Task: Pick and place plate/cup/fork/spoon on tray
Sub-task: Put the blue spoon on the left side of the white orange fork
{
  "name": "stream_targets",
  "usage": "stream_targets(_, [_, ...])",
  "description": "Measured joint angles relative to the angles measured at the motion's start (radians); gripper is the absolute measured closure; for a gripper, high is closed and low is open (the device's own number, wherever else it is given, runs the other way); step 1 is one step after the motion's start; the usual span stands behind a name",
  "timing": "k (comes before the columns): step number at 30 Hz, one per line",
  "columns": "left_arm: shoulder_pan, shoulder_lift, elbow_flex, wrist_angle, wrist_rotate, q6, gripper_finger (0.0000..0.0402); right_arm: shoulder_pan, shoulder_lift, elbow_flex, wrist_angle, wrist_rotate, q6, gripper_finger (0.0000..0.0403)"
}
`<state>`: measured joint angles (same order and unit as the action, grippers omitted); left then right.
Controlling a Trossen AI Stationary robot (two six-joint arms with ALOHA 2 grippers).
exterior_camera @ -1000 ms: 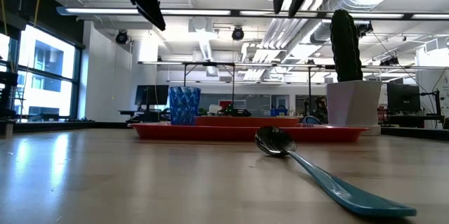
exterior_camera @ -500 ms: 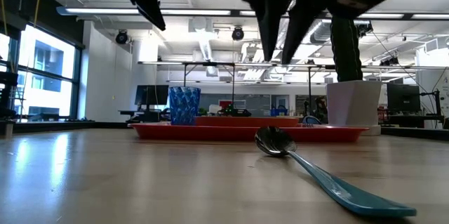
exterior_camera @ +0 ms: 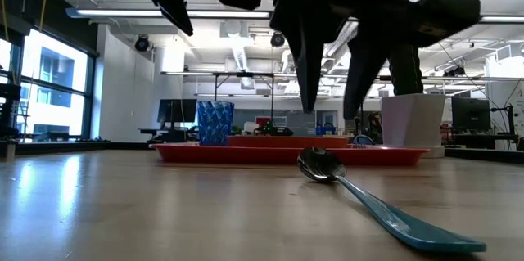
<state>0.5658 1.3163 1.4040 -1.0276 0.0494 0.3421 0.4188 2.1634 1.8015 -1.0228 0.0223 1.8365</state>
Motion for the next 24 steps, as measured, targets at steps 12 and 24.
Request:
stream_targets(12, [0.000,0.000,0.000,-0.001,0.000,0.000,0.0264,0.009,0.076,0.000,-0.004,0.029,0.034,0.0275])
stream_targets(24, [0.000,0.000,0.000,0.000,0.000,0.001,0.0263,0.009,0.124,0.001,0.015,0.002,0.046,0.0306])
